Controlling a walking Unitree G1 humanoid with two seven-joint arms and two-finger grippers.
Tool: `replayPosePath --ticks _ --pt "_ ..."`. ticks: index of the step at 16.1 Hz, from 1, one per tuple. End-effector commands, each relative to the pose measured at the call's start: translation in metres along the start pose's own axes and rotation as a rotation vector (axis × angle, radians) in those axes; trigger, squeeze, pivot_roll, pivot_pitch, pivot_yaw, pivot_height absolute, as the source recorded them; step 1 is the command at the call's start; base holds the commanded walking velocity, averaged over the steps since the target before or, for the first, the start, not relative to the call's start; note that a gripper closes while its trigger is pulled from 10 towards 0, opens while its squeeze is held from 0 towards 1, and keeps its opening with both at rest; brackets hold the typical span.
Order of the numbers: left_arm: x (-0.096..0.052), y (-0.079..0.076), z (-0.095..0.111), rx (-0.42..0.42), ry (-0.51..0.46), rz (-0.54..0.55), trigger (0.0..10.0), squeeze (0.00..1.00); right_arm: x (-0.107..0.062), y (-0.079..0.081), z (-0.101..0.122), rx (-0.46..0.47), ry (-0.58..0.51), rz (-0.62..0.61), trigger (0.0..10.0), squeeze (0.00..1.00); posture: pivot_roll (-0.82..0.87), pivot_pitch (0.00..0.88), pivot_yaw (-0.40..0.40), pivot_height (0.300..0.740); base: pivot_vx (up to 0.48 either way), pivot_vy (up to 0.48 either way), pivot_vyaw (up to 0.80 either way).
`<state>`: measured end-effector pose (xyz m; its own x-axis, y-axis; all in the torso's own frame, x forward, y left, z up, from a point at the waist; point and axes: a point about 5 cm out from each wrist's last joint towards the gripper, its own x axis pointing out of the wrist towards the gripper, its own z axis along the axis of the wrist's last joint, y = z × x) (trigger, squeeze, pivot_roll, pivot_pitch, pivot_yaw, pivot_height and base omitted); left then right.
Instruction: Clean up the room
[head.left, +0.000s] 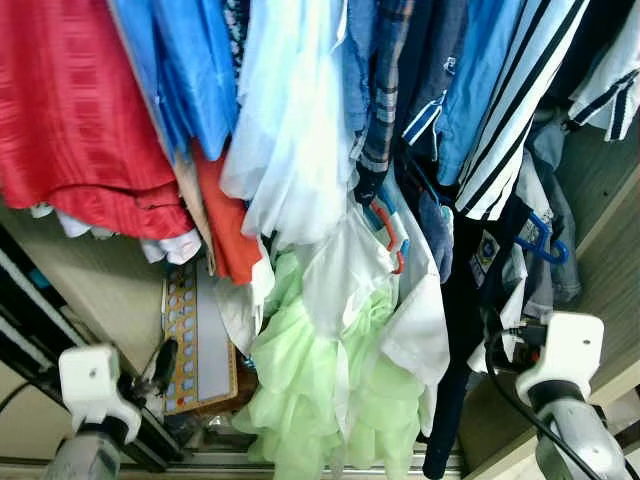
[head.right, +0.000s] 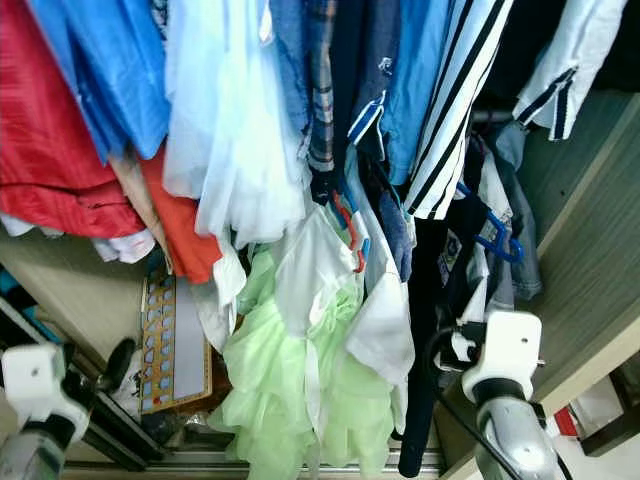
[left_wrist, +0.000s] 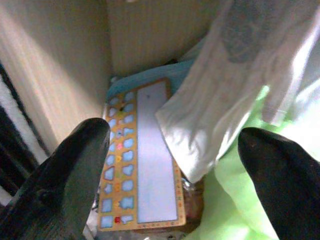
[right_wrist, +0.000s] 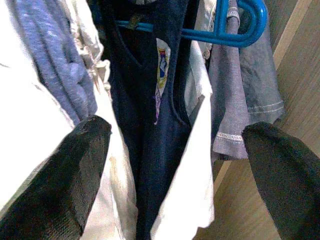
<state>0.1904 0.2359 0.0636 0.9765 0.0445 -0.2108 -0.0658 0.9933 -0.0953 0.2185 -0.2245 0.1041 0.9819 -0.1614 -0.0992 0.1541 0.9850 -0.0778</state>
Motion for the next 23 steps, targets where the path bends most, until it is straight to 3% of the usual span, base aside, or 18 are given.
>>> replayPosePath --ticks 1,7,10,12,23 --pt "0.001 -0.006 0.008 0.028 -0.04 -0.033 10.0 0.0 0.0 0.006 0.008 -0.026 -0.035 0.043 10.0 0.0 0.0 0.024 0.012 0.74 0.0 0.0 0.0" --pt "-0.002 -0.011 0.008 0.038 -0.066 -0.025 10.0 0.0 0.019 0.011 0.017 -0.052 -0.058 0.064 10.0 0.0 0.02 0.027 -0.013 0.74 0.0 0.0 0.0" --pt "-0.004 -0.008 0.011 0.022 -0.082 -0.005 10.0 0.0 0.019 0.02 0.016 -0.083 -0.06 0.088 10.0 0.0 0.02 0.033 -0.012 0.74 0.0 0.0 0.53" --pt "-0.001 -0.014 0.014 0.003 -0.091 -0.058 10.0 0.0 0.015 0.028 0.018 -0.089 -0.073 0.12 10.0 0.0 0.01 0.041 -0.007 0.74 0.0 0.0 0.8" --pt "0.007 -0.022 0.016 0.019 -0.094 -0.101 10.0 0.0 0.005 0.03 0.018 -0.11 -0.082 0.137 10.0 0.0 0.01 0.053 0.003 0.74 0.0 0.0 0.74"
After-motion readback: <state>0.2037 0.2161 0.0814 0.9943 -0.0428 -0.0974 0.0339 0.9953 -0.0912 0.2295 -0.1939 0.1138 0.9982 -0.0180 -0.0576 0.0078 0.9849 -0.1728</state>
